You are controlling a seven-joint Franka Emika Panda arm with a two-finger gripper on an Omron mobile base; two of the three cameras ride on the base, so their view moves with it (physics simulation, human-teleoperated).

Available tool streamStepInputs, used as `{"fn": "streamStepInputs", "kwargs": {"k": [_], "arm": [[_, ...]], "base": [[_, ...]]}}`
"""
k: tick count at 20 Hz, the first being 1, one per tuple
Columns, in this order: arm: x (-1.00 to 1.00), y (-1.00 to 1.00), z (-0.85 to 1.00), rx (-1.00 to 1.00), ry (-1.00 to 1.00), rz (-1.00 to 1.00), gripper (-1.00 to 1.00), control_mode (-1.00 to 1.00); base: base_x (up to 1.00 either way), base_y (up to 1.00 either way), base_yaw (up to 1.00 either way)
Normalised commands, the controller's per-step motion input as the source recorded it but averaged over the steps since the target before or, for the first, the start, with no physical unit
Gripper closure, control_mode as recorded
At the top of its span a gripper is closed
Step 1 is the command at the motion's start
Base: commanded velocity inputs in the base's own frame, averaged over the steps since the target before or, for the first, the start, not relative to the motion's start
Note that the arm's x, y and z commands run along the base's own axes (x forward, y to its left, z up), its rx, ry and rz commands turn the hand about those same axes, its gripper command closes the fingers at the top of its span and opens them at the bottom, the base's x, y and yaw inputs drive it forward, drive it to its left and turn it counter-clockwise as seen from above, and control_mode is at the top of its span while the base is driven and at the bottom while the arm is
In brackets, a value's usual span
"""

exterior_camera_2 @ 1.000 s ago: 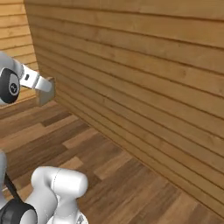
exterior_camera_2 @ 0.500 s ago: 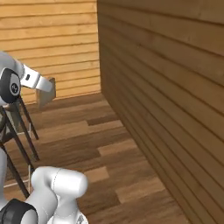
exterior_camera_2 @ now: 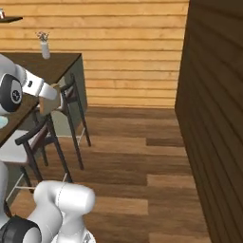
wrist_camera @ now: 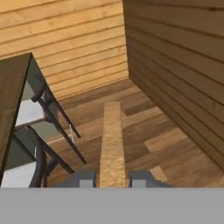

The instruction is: Start the toaster. Once the lever pops up, take the bread to the plate on the dining counter.

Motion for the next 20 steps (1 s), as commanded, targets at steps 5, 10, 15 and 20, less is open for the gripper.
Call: {"fn": "streamStepInputs", "kwargs": {"k": [5, 10, 15, 20], "arm": [[0.0, 0.0, 0.0, 0.0, 0.0, 0.0, 1.0, 1.0], [0.0, 0.0, 0.0, 0.0, 0.0, 0.0, 1.0, 1.0], [0.0, 0.0, 0.0, 0.0, 0.0, 0.0, 1.0, 1.0], [0.0, 0.0, 0.0, 0.0, 0.0, 0.0, 1.0, 1.0]], "base": [[0.46, -0.32, 0.67], [0.45, -0.32, 0.67], [0.38, -0.37, 0.65], [0.42, -0.48, 0.6]]}}
